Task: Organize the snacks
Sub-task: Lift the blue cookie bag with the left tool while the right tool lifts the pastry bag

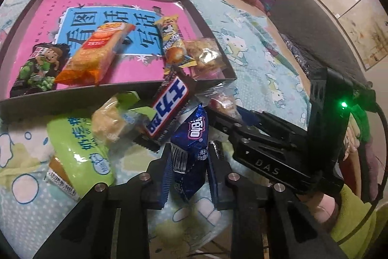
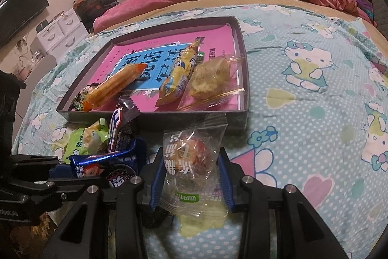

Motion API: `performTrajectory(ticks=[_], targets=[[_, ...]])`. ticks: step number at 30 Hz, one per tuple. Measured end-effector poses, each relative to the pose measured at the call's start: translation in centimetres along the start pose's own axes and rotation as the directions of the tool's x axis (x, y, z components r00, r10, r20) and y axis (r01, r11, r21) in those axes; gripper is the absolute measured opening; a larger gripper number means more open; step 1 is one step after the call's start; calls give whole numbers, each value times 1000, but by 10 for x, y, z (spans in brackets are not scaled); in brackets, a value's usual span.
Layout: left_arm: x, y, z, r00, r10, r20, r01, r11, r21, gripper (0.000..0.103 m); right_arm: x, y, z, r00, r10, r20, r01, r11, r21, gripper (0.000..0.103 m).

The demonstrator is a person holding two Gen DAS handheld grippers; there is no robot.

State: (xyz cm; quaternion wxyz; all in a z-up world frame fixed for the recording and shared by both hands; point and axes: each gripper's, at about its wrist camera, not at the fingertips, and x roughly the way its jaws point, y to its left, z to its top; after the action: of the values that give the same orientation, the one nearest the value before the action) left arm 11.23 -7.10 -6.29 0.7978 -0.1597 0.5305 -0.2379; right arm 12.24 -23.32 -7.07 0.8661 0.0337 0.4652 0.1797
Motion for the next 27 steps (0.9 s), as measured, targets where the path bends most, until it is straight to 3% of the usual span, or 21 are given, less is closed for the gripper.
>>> performTrajectory(ticks=[11, 27], targets=[[16, 1, -1, 1000, 21, -12, -21, 1000, -20, 24, 2, -3, 0, 1000, 11, -6, -11, 1000, 12, 40], [-46, 12, 10, 992, 48, 118, -42, 997, -58, 22, -24, 7, 6, 995, 20, 98, -17, 999, -28, 40]])
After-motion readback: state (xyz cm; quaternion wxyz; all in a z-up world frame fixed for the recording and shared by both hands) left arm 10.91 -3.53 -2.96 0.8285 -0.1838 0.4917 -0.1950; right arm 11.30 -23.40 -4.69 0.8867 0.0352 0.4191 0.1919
